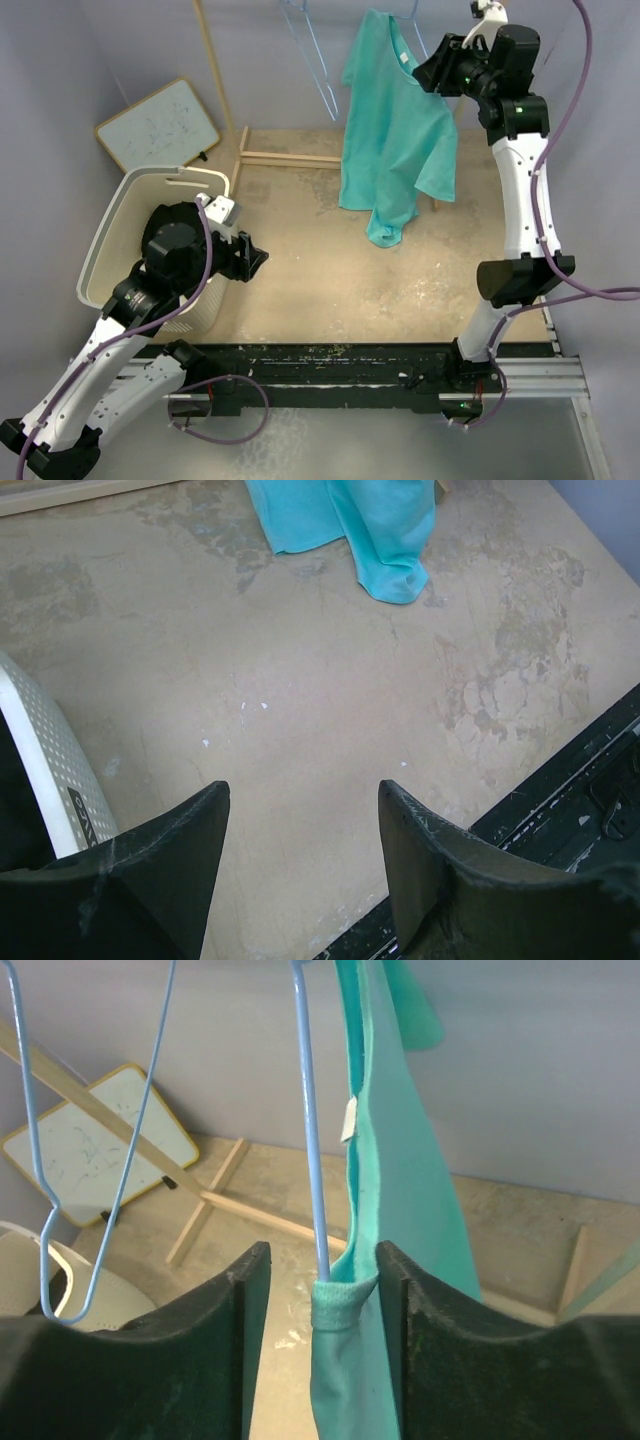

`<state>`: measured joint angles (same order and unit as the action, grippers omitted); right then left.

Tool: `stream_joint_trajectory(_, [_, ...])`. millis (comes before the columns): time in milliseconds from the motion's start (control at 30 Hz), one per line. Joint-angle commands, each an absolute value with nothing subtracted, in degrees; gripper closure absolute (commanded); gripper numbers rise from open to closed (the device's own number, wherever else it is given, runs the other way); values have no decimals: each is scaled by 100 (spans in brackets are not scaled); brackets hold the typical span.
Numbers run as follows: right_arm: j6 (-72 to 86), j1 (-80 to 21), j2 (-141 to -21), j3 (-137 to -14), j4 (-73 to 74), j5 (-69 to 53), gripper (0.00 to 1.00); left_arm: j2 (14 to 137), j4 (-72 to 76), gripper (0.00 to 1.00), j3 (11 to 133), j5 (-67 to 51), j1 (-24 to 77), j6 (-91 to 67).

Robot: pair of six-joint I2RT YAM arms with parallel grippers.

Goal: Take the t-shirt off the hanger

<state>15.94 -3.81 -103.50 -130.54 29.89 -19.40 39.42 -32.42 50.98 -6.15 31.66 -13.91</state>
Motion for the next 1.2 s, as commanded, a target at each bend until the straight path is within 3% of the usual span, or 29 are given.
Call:
stream_joint_trajectory(0, [1472,-488,-10467,-13383,2926,-1615,60,3927,-3131,36,5109,-563,3189,-1389])
stream_joint_trajectory(100, [1412,-546,-10555,-13528,2988,-1456,86,3923,-3136,36,5106,-569,3185,-1389])
stream_joint_trajectory(133, [1383,-571,-10551,-13546,2982,-1357,91,3928,-3137,36,5108,-571,3189,-1384])
stream_joint_trajectory(300, [1299,-699,-10420,-13744,2967,-1067,100,3918,-3117,35,5110,-692,3190,-1386])
stream_joint_trajectory(467, [1275,-787,-10221,-13919,2914,-1048,100,3860,-3117,25,5128,-897,3184,-1459])
stream_joint_trajectory(533, [1333,-791,-10164,-13970,2928,-1134,100,3842,-3162,5,5149,-961,3182,-1505])
stream_joint_trajectory(567, [1366,-795,-10134,-13975,2939,-1179,100,3827,-3159,0,5148,-999,3182,-1525])
stream_joint_trajectory(833, [1459,-798,-9492,-13520,3031,-1447,100,3730,-3120,1,5195,-1059,3144,-1582])
stream_joint_trajectory(1100, [1402,-872,-7646,-10919,3015,-2084,100,3534,-2226,0,5233,-1811,3146,-1552])
stream_joint_trajectory(1167, [1380,-885,-7093,-10185,3030,-2403,100,3552,-2063,7,5516,-2120,3146,-1492])
